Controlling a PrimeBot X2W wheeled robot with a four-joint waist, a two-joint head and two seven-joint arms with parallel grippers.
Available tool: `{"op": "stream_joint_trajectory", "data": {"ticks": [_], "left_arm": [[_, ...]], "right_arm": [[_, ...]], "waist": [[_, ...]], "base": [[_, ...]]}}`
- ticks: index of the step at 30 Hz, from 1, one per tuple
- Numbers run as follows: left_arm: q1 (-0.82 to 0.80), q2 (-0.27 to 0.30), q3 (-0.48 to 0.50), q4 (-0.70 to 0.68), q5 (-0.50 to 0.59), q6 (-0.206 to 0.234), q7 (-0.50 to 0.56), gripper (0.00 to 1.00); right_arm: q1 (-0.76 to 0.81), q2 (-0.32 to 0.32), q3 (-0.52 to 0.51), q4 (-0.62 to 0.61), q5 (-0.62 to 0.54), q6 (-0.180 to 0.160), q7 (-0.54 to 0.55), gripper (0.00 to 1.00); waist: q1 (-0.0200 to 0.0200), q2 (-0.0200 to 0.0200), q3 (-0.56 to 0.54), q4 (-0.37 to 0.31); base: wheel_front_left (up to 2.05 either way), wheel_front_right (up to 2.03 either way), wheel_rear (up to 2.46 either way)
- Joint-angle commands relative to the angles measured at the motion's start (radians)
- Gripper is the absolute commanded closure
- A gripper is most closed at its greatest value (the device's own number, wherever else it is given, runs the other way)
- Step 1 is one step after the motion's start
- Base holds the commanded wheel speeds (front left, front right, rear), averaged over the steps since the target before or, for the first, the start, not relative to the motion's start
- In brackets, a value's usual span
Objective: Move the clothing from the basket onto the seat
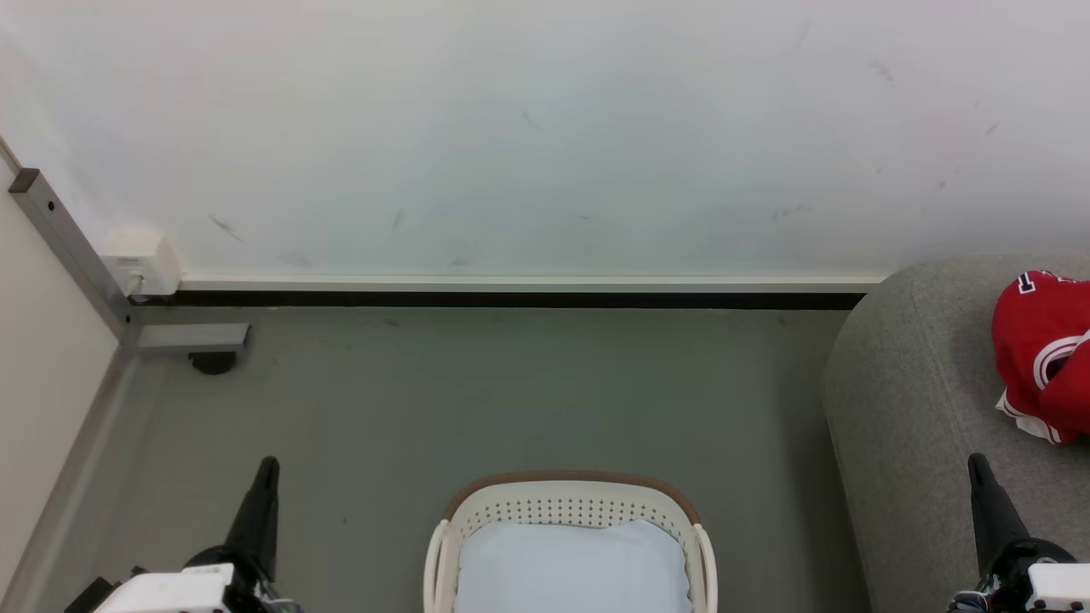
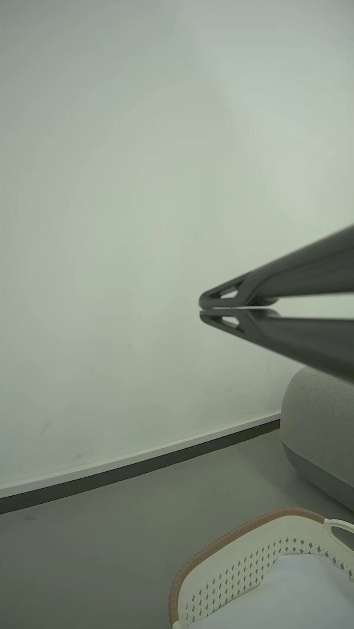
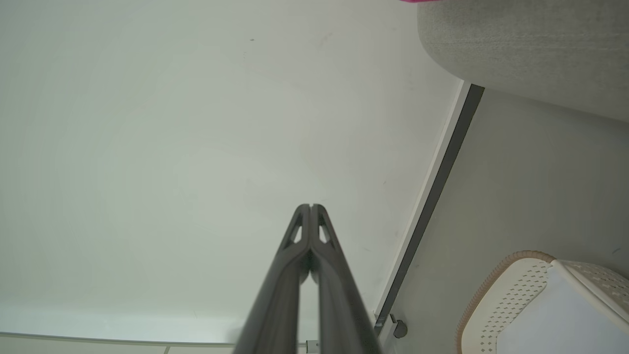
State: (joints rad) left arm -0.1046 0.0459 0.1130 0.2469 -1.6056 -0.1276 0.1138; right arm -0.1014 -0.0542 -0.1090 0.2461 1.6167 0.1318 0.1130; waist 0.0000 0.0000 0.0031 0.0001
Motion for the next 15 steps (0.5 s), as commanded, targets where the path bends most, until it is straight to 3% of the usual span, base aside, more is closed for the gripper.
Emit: {"op": "stream_joint_trajectory", "data": {"ticks": [1, 15], "left_arm": [[-0.008, 0.008, 0.003, -0.003, -0.013, -0.006, 0.004, 1.00], [-0.008, 0.008, 0.003, -0.003, -0.013, -0.006, 0.004, 1.00]], "right_arm": [[-0.012, 0.001, -0.005, -0.004, -0.001, -0.002, -0.001, 1.00], [-0.012, 0.002, -0.006, -0.004, -0.002, -0.002, 0.000, 1.00]], "waist": [[0.0000, 0.0000, 0.000, 0.000], [0.0000, 0.0000, 0.000, 0.000]], "base": [[0.00, 0.00, 0.00], [0.00, 0.00, 0.00]]}}
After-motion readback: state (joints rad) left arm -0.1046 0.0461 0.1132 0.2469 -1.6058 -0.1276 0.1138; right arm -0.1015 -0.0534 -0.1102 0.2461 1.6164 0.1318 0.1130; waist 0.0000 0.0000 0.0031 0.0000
